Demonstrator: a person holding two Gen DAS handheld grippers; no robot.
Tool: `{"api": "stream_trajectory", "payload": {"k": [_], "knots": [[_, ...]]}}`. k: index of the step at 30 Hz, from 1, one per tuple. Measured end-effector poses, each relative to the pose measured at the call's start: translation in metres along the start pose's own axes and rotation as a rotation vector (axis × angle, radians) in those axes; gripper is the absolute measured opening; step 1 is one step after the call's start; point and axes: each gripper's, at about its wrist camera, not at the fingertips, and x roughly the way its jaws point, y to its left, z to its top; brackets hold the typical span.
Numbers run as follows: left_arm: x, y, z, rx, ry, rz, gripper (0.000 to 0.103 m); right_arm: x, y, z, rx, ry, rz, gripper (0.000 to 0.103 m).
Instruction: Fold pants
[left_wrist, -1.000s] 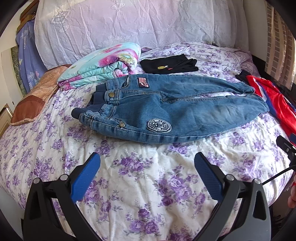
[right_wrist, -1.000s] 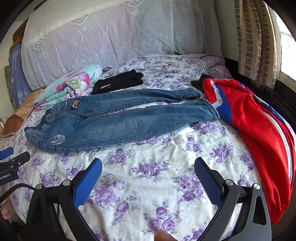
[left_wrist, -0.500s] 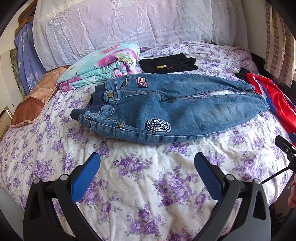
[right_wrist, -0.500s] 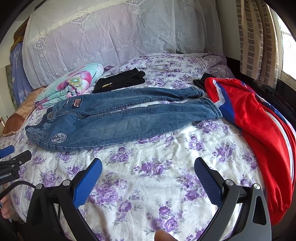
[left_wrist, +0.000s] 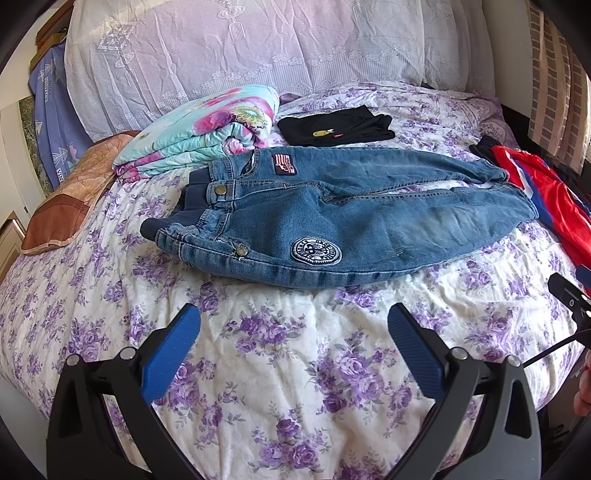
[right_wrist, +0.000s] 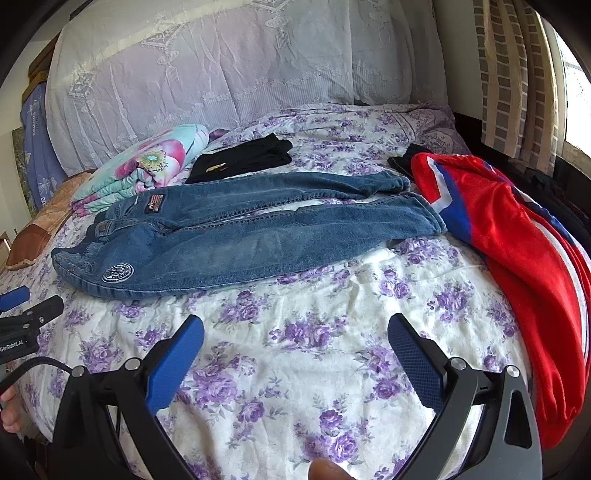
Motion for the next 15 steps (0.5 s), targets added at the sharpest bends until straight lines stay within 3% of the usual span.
{"api": "stream_trajectory", "payload": {"k": [15], "knots": [[0.011, 0.016, 0.010, -0.002, -0.004, -0.038, 0.099, 0.012, 0.004, 0.009, -0.032, 0.022, -0.003, 0.100]]}}
